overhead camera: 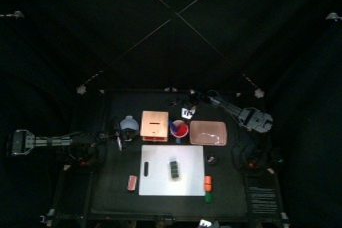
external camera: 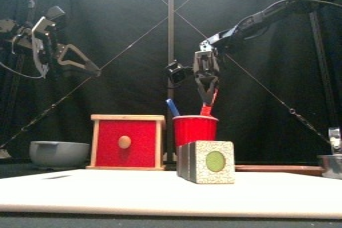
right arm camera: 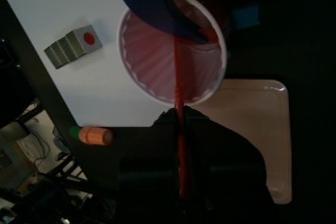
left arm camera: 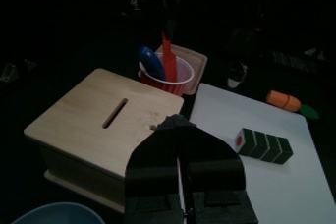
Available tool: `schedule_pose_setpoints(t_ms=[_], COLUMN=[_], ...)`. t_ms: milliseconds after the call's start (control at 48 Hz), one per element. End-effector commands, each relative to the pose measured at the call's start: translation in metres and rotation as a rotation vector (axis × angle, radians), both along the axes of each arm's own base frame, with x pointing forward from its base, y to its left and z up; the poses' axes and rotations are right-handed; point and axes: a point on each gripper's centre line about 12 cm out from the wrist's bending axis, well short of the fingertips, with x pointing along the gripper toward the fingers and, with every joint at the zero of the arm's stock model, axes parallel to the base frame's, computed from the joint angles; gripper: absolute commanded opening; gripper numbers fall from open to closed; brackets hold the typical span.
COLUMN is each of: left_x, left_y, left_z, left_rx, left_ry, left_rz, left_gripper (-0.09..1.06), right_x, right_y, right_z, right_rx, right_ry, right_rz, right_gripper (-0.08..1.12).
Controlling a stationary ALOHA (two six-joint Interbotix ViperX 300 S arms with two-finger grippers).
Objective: Place sushi on board then cut the sushi with the knife then place the pieces on the plate
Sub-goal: Grasp knife edge with left hand
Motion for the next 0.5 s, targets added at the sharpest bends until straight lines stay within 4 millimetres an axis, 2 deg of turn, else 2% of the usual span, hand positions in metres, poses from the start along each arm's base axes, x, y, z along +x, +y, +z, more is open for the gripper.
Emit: schedule_pose_setpoints(t_ms=[21,500], left_x=[0.002,0.003], left_y=[0.001,0.001], left_z=[0.004,0.006], left_rx=[0.003,0.003], left_ry=[-0.015,-0.02], left_rz=[0.003,0.002], left_gripper=[-0.02,-0.02], right_x=[-0.001,-0.018], right_y=[0.003,0.014], right_z=[0.031,0.085], right_rx=[-0.038,-0.12], right_ry=[-0.062,-0.163], right_rz=[0.009,0.012], right_gripper=[0.34,0.34])
